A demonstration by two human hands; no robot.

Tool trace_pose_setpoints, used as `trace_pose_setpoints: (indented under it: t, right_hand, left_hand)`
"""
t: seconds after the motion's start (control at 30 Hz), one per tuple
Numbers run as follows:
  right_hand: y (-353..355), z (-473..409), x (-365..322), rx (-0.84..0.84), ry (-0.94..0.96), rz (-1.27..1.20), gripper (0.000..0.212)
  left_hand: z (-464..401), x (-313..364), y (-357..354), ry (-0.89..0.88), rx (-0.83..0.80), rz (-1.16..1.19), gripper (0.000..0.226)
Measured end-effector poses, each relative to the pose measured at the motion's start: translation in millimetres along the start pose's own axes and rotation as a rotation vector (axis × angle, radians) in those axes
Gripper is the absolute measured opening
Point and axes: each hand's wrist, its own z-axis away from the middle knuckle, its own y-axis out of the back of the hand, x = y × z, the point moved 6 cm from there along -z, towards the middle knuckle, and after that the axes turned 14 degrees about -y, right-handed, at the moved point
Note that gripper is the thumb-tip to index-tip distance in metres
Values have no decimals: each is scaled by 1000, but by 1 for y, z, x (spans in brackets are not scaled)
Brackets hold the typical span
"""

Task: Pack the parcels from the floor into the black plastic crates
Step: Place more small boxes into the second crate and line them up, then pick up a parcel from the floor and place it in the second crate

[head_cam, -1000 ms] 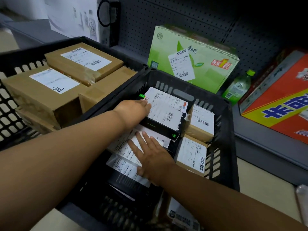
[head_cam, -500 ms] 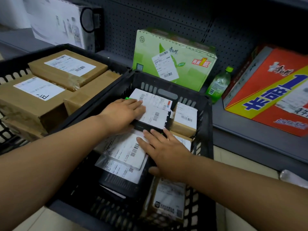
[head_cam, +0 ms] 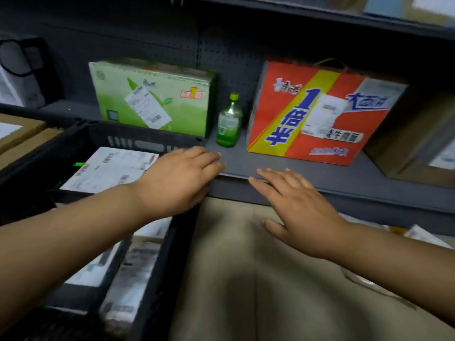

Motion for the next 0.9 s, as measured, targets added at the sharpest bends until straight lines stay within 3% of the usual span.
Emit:
trace_pose_setpoints:
  t: [0.27, 0.43, 0.6, 0.73, 0.9]
  right_hand:
    - [-86, 103, 202, -228, -358, -49, 71]
    - [-155, 164, 316, -304, -651, -82, 70]
    - [-203, 216, 426, -304, -970, -33, 54]
    - [-231, 243, 484, -378, -1132, 37, 53]
    - [-258, 252, 502, -470, -1231, -97, 62]
  left_hand:
    - [-169, 119, -8, -167, 10, 138, 76]
    - [-261, 195, -35, -240, -22, 187, 78]
    - [-316, 245, -67, -236, -48, 330, 76]
    - [-330, 262, -90, -171, -118, 391, 73]
    - [-319, 266, -115, -192, -225, 408, 76]
